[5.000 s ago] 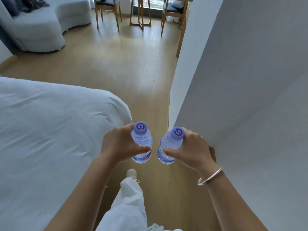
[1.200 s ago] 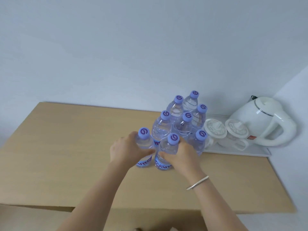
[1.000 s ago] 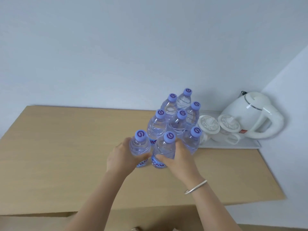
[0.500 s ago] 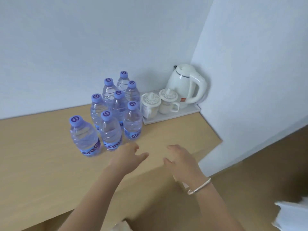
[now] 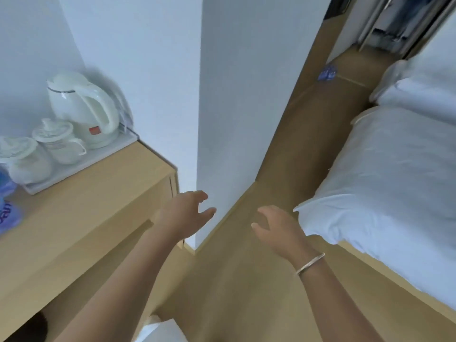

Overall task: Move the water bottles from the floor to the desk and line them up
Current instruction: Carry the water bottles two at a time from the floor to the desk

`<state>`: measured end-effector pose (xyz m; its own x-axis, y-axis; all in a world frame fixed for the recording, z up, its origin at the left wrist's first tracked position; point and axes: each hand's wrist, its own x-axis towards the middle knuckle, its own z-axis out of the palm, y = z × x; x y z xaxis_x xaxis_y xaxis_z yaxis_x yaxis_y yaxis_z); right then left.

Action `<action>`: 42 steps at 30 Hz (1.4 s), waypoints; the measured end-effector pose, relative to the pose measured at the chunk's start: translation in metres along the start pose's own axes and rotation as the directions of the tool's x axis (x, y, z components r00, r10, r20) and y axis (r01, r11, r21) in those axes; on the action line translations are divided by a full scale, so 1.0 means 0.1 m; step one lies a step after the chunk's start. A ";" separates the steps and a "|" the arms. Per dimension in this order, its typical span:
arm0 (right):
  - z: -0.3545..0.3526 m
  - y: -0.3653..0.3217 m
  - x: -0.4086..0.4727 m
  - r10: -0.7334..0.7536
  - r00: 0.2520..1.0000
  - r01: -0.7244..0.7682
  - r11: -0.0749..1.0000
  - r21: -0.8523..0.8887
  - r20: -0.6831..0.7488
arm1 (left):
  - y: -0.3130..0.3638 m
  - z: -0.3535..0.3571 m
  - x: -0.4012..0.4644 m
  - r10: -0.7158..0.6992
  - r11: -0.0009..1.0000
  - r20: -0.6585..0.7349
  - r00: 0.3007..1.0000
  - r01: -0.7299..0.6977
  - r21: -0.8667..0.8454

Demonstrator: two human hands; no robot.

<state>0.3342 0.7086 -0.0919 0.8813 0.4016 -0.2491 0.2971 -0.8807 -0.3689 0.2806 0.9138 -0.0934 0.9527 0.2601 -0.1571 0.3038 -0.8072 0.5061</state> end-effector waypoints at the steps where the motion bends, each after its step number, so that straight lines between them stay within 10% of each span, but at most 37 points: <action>1: -0.07 0.19 -0.01 0.035 0.999 -0.035 0.999 0.004 -0.005 | 0.16 0.07 0.08 0.025 0.999 0.014 1.000 -0.026 0.020; 42: -3.25 4.62 4.81 0.350 0.907 -0.338 0.937 0.091 -0.232 | 5.12 1.55 6.86 0.467 0.855 0.305 0.830 -0.512 0.084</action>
<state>1.0146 0.4132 -0.0905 0.9890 -0.0024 -0.1476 -0.0534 -0.9380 -0.3424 1.0904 0.5966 -0.0734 0.9342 -0.3226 -0.1526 -0.2275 -0.8678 0.4418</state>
